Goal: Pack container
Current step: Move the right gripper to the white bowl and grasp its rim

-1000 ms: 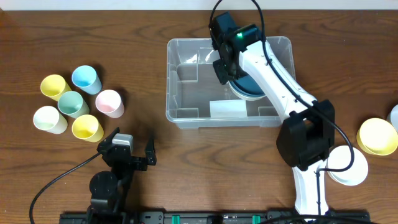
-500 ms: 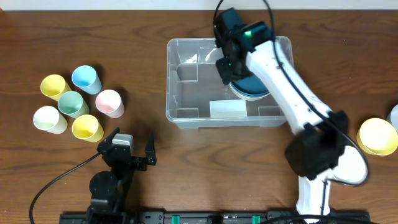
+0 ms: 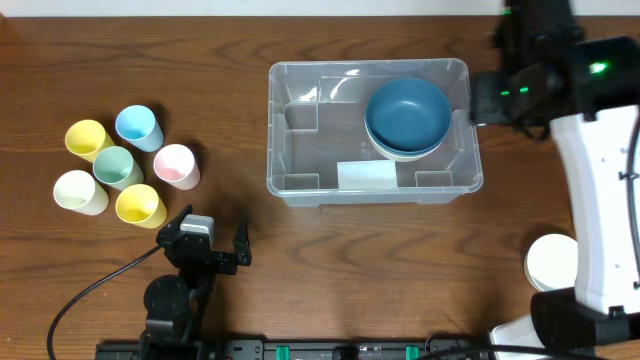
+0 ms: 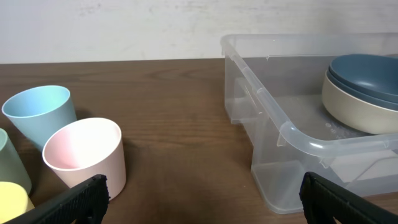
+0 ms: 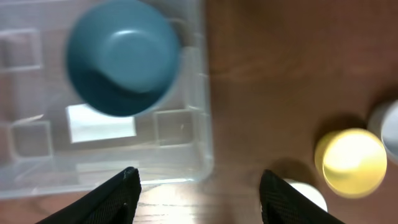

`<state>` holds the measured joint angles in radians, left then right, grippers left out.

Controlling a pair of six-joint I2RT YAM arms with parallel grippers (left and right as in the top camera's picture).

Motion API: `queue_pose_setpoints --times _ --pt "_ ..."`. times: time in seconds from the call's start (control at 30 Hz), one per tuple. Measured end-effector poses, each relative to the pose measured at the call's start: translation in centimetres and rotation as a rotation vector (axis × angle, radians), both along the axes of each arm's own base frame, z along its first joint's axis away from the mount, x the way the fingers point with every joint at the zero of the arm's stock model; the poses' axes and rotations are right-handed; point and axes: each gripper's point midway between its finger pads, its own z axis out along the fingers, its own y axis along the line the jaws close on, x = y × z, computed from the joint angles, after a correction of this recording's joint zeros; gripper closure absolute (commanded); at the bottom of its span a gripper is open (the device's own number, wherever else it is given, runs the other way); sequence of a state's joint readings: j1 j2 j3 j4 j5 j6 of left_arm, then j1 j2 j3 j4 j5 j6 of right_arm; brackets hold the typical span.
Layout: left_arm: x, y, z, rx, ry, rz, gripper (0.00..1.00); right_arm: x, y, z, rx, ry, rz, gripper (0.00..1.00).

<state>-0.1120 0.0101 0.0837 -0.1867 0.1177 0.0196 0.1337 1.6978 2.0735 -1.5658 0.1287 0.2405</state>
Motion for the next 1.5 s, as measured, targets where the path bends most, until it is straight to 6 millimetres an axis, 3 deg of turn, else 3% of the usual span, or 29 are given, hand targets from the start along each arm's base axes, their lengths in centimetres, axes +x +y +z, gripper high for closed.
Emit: queue_pose_setpoints --times 0.23,0.4,0.6,0.87,1.2,1.5 --pt "0.0 0.0 0.0 0.0 0.0 0.0 0.02 -1.3 -8.2 -2.3 0.021 0.076 -0.308 0.38" --pt "0.0 0.0 0.0 0.0 0.0 0.0 0.02 -3.4 -12.1 -6.7 0.057 0.2 -0.463 0.4" --pt "0.0 0.0 0.0 0.0 0.0 0.0 0.02 -5.8 -13.1 -12.1 0.105 0.336 -0.534 0.41" --pt "0.0 0.0 0.0 0.0 0.0 0.0 0.02 -8.7 -12.1 -18.1 0.144 0.456 -0.591 0.41" --pt "0.0 0.0 0.0 0.0 0.0 0.0 0.02 -12.5 -12.5 -20.5 0.143 0.456 -0.695 0.44" --pt "0.0 0.0 0.0 0.0 0.0 0.0 0.02 -14.6 -13.2 -24.1 0.153 0.471 -0.765 0.53"
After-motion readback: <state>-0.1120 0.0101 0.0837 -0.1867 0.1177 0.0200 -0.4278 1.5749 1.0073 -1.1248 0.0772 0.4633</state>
